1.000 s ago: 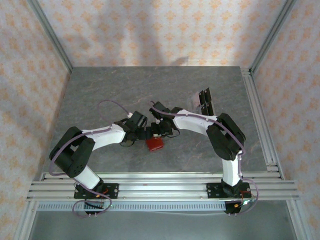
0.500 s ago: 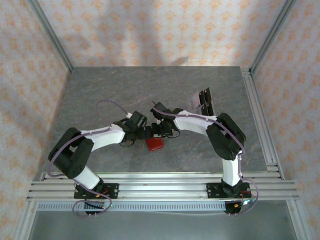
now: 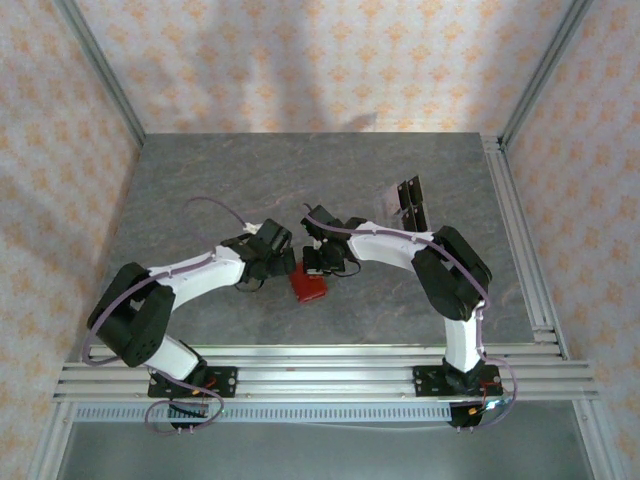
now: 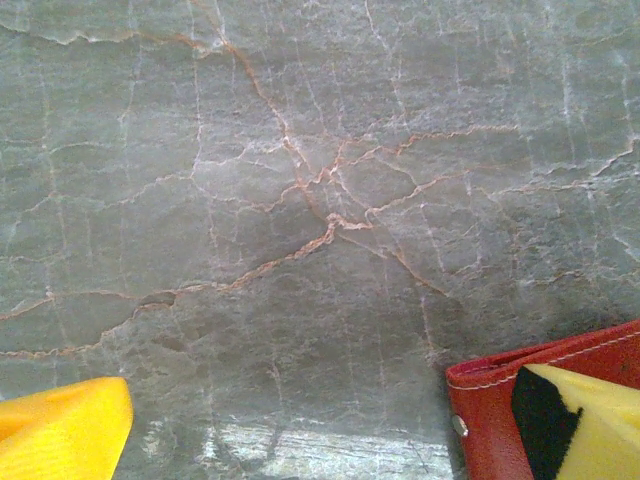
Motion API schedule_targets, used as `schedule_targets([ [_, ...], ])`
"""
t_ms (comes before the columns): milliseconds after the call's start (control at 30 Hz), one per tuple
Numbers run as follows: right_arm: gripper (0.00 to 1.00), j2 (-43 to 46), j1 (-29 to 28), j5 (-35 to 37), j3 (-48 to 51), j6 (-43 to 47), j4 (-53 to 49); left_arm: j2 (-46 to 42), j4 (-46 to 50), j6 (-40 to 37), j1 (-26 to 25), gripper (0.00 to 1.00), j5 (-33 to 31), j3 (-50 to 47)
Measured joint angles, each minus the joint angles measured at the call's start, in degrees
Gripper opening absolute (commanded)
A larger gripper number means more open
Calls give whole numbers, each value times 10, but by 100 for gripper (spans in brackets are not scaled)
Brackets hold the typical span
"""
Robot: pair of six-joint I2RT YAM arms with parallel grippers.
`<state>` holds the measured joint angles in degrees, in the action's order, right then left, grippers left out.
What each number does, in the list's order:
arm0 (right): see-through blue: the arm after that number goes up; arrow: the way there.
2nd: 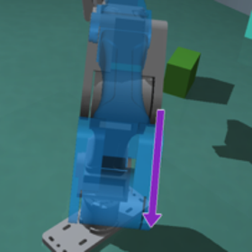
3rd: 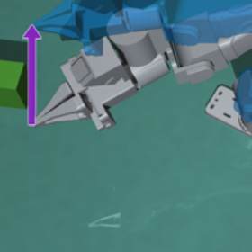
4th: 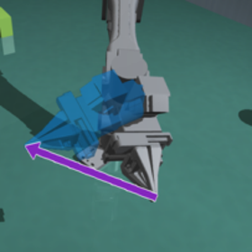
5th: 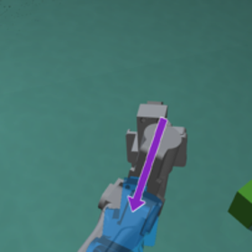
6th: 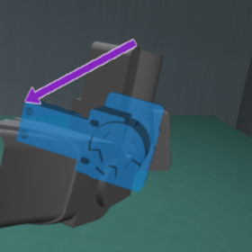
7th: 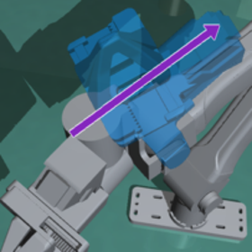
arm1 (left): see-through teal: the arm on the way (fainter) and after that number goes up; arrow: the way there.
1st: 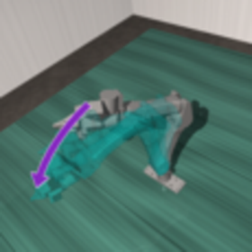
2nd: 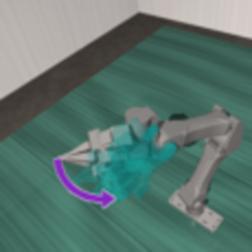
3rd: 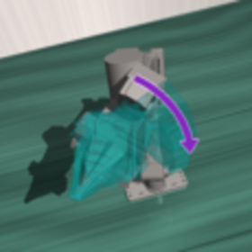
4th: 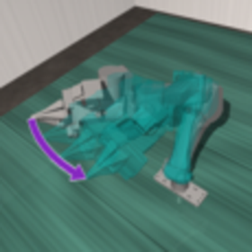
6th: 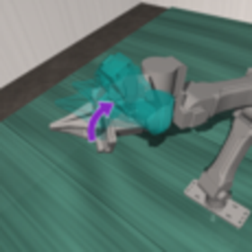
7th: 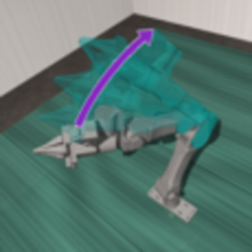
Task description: Put the credit cards into the card holder
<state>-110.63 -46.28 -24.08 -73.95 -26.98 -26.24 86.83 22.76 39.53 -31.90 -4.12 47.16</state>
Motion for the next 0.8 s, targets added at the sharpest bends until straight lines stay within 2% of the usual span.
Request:
schedule_targets([
  [267,0,2,0,0,10,2,11,45,-29,-4,0,99,17,-8],
  [800,0,10,1,-4,57,2,78,49,-32,-5,0,98,17,-8],
])
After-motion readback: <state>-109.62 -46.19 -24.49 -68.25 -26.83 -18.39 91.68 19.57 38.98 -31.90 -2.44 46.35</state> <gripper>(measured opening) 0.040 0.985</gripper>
